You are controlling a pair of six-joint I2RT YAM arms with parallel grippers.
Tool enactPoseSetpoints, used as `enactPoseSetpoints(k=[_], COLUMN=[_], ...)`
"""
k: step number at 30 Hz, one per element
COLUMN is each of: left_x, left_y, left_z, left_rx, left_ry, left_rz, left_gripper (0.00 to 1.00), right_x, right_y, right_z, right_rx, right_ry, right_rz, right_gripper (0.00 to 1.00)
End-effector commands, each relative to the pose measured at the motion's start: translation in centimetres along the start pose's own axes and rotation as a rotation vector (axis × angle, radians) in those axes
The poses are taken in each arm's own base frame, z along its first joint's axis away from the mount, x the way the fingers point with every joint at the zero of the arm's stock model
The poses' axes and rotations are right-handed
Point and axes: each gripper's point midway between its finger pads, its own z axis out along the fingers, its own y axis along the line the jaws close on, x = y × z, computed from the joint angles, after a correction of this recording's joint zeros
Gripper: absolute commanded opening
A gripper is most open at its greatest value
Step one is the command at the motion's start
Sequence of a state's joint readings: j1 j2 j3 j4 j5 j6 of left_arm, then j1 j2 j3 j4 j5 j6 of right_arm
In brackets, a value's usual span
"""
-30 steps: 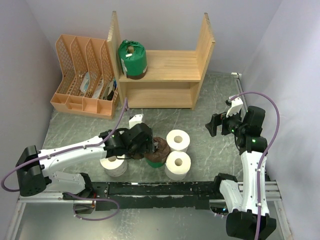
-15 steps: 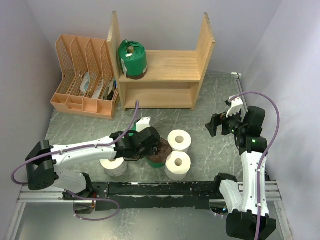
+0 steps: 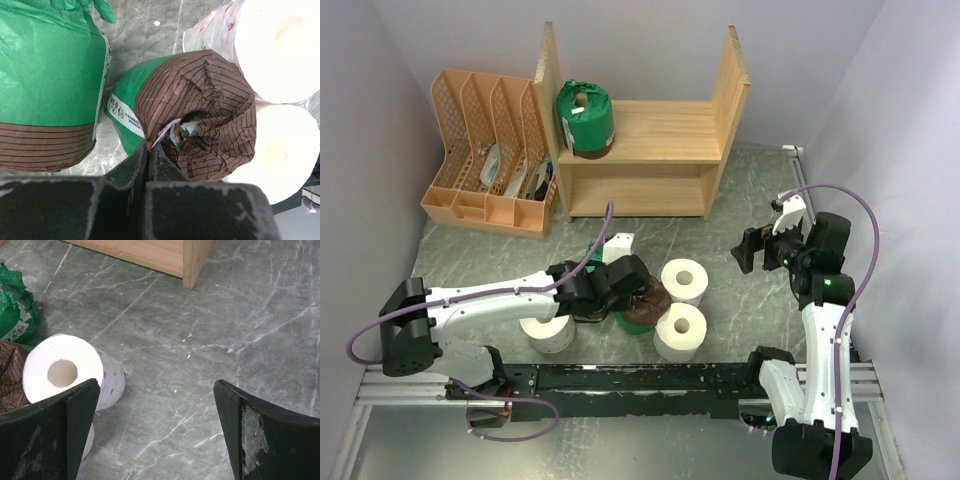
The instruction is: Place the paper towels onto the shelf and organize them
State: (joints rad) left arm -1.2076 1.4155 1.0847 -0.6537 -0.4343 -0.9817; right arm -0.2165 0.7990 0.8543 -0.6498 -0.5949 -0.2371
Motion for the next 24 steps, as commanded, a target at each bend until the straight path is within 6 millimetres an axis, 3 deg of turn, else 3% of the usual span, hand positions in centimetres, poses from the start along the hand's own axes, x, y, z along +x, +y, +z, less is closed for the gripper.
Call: enactPoseSetpoints(k=[1,13,21,24], left_x=[-2.6,-11.1,-14.3,-16.5], left_y=[-2.7,-5.8,-6.5,-6.0], left_z=[-2.3,-10.8,-12.1,-12.3], left_rx=[0.112,0.278,0.265,0.253], left_ry=[-0.063,-0.279,-0.334,-0.363], left_rz=[0.021,0.049,0.083,0.074], left_gripper=[0.07,0.07,0.07,0.07], right_x=[-0.3,-0.3,-0.3,-0.3], right_y=[0.1,0.1,0.0,0.0], right_z=[-0.2,-0.1,-0.2,-0.1], right_rx=[-0.002,-0.001,0.005,0.005], right_ry=[-0.012,-0.009,-0.009,-0.008], right_rz=[-0.013,-0.01,-0.008,-0.008], right_gripper=[1.0,1.0,1.0,1.0])
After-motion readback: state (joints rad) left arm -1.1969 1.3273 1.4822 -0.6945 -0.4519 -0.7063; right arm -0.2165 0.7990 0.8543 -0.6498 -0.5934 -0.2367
